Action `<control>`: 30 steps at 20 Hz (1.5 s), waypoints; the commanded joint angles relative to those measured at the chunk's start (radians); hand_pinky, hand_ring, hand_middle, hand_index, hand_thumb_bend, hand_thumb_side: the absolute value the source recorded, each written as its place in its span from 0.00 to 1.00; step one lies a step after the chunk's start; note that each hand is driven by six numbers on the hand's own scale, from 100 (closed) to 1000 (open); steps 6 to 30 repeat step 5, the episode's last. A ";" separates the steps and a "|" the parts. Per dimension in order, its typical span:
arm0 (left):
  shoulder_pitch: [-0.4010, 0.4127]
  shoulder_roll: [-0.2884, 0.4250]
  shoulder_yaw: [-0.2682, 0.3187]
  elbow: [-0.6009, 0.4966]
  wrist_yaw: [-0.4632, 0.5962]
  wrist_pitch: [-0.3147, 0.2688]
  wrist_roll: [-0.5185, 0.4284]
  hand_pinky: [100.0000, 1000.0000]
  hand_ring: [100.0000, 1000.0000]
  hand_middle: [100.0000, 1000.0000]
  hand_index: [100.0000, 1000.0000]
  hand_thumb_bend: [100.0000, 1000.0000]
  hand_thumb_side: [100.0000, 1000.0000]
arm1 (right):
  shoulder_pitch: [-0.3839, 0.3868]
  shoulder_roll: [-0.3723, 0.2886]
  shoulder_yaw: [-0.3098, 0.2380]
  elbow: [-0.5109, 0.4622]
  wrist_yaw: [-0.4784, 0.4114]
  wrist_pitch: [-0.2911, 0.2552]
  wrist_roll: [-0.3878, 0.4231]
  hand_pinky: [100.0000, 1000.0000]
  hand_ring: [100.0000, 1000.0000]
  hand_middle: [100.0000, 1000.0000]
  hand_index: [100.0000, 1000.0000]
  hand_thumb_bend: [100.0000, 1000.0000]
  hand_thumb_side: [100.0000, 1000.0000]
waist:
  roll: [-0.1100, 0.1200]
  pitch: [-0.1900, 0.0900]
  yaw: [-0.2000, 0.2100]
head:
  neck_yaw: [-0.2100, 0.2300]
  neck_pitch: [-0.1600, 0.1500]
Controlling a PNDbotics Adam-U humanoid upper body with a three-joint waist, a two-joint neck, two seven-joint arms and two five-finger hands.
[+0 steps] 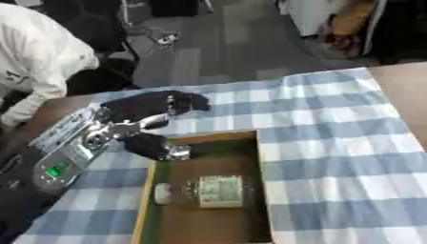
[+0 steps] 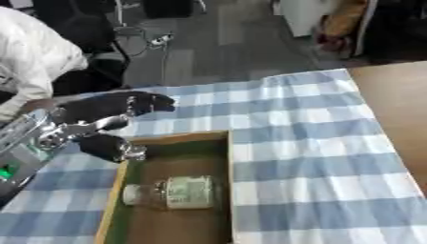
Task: Pick up objects on the table and place them in the box.
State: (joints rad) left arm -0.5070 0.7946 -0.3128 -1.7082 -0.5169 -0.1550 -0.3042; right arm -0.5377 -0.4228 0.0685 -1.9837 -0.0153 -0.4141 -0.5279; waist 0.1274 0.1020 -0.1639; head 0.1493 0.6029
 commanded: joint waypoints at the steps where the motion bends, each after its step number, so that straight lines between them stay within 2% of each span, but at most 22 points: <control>1: 0.004 0.005 0.069 -0.040 0.008 0.028 0.065 0.95 0.88 0.98 0.99 0.97 1.00 | -0.016 -0.013 -0.006 -0.016 0.001 -0.001 0.001 0.34 0.44 0.51 0.61 0.00 0.83 | -0.008 -0.011 0.006 | -0.006 0.003; 2: 0.012 -0.006 0.091 -0.053 0.027 0.040 0.106 0.91 0.83 0.95 0.97 0.82 1.00 | -0.014 -0.014 -0.007 -0.016 0.002 -0.001 0.000 0.34 0.44 0.51 0.61 0.00 0.83 | -0.009 -0.011 0.008 | -0.008 -0.001; 3: 0.019 -0.019 0.112 -0.066 0.051 0.051 0.151 0.91 0.84 0.96 0.97 0.83 1.00 | -0.013 -0.015 -0.007 -0.016 0.002 0.000 0.000 0.34 0.44 0.51 0.61 0.00 0.83 | -0.010 -0.011 0.011 | -0.010 -0.008; 4: 0.025 -0.032 0.127 -0.079 0.072 0.059 0.188 0.85 0.75 0.90 0.94 0.68 0.95 | -0.011 -0.015 -0.006 -0.016 0.003 0.000 0.000 0.34 0.44 0.51 0.61 0.00 0.83 | -0.011 -0.011 0.013 | -0.012 -0.014; 5: 0.029 -0.065 0.155 -0.100 0.103 0.064 0.245 0.83 0.73 0.88 0.93 0.61 0.91 | -0.008 -0.017 -0.006 -0.016 0.003 0.001 0.000 0.34 0.44 0.51 0.61 0.00 0.83 | -0.014 -0.010 0.019 | -0.018 -0.027; 30: 0.029 -0.065 0.155 -0.100 0.103 0.064 0.245 0.83 0.73 0.88 0.93 0.61 0.91 | -0.008 -0.017 -0.006 -0.016 0.003 0.001 0.000 0.34 0.44 0.51 0.61 0.00 0.83 | -0.014 -0.010 0.019 | -0.018 -0.027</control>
